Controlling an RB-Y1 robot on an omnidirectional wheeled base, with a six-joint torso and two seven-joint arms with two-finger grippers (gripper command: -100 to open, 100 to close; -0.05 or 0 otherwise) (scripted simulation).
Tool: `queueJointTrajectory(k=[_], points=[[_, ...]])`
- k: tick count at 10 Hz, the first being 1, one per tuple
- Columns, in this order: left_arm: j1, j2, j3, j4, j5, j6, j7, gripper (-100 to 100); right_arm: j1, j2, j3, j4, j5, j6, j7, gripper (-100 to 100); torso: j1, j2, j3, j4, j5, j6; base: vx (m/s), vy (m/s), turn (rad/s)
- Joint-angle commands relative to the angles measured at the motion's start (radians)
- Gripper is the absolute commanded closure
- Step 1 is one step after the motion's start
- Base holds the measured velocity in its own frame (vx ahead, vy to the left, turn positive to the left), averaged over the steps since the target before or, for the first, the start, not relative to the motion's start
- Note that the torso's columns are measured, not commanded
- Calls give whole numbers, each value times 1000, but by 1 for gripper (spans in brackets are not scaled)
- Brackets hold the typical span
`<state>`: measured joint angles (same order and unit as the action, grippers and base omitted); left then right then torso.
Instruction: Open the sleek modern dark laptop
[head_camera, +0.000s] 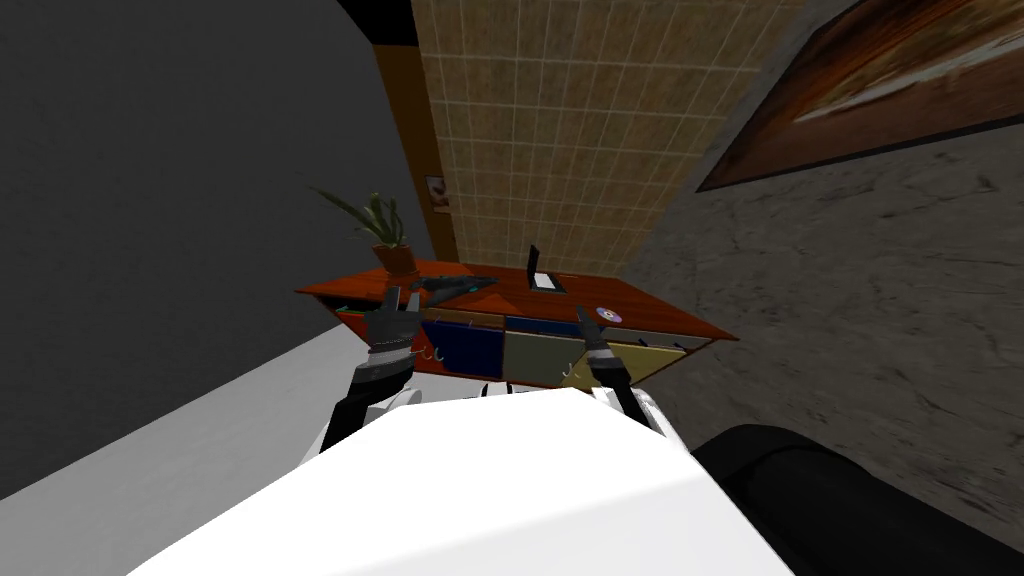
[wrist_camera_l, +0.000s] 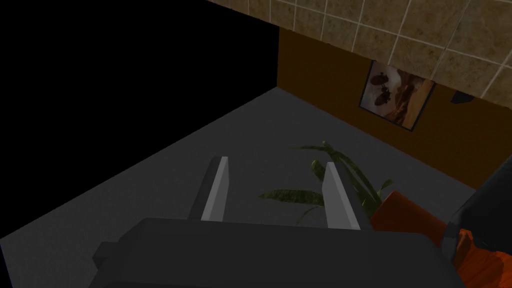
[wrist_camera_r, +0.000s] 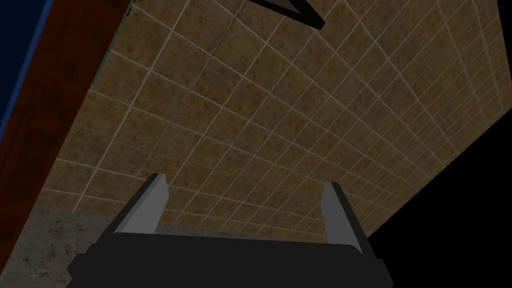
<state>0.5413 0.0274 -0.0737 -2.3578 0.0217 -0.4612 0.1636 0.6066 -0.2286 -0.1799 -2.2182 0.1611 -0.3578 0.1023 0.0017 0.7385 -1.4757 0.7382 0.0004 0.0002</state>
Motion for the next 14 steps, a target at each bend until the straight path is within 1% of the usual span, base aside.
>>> queueJointTrajectory(k=[1,4,6,7,9,11,12,14], points=[[0,0,0,0,0,0,0,0,18,-60,-52,19,36,12,-7,-100,-3,0,0,0,-1,0,-23,84,185],[0,0,0,0,0,0,0,0,63,-145,-152,66,117,23,-16,-100,1,-2,-1,-1,0,0,2,150,275],[0,0,0,0,0,0,0,0,95,-202,-212,103,175,32,-22,-100,-1,0,0,0,0,0,-11,181,297],[0,0,0,0,0,0,0,0,95,-202,-223,103,175,32,-22,-100,0,1,1,0,0,0,6,131,87],[0,0,0,0,0,0,0,0,129,-261,-291,147,236,44,-28,-100,-5,0,0,0,-2,0,2,118,243],[0,0,0,0,0,0,0,0,164,-323,-357,200,294,58,-33,-100,0,-2,-1,0,0,-1,42,155,347],[0,0,0,0,0,0,0,0,164,-323,-368,200,298,58,-33,-100,0,-3,-2,-1,0,0,29,118,62],[0,0,0,0,0,0,0,0,199,-387,-436,263,360,75,-37,-100,-4,2,1,1,-1,0,4,113,258]])
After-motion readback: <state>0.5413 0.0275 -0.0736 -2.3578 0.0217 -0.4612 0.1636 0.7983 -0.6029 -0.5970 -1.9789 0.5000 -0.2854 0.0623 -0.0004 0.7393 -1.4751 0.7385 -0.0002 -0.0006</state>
